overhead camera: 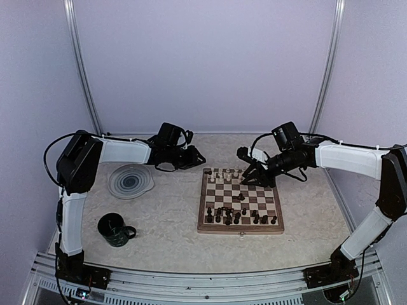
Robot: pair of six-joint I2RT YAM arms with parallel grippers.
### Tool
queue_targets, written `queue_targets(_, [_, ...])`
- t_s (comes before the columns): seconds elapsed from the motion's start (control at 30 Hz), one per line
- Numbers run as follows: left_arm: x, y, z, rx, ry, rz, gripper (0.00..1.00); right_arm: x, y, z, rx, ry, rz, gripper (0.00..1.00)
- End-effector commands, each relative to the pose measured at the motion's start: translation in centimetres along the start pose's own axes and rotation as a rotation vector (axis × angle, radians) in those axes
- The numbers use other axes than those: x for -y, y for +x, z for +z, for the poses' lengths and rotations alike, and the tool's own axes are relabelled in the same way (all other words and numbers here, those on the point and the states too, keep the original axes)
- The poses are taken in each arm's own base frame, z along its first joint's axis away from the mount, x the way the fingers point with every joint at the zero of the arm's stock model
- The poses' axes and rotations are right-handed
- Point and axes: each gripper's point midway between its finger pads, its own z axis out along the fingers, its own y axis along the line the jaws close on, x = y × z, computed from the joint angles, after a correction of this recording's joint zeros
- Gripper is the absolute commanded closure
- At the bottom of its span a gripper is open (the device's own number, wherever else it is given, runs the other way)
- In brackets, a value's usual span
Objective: Set up the chess pieces on the board
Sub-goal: Pick up the bishop from the chessboard.
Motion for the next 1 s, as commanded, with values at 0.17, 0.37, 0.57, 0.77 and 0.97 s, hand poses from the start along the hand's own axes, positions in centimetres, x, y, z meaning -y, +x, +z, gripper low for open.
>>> queue_targets(0.17, [1.4, 0.0, 1.1, -0.024, 0.073, -0.036, 0.74, 0.2, 0.4, -0.1, -0.002, 0.005, 0.005, 0.71])
queue_targets(0.37, [0.4, 1.3, 1.7, -0.068, 0.009, -0.029, 0.72, 0.2, 0.6, 0.1, -0.007, 0.001, 0.008, 0.71])
queue_targets(0.57, [-0.2, 2.2, 1.7, -0.099, -0.019, -0.028, 0.72, 0.2, 0.7, 0.2, -0.009, -0.003, 0.009, 0.71])
queue_targets(0.77, [0.1, 2.8, 2.1, -0.123, 0.005, -0.033, 0.72, 0.2, 0.7, 0.3, -0.010, -0.003, 0.009, 0.71])
queue_targets(0.97, [0.3, 3.2, 2.6, -0.137, 0.020, -0.037, 0.73, 0.3, 0.8, 0.2, -0.013, 0.001, 0.010, 0.71])
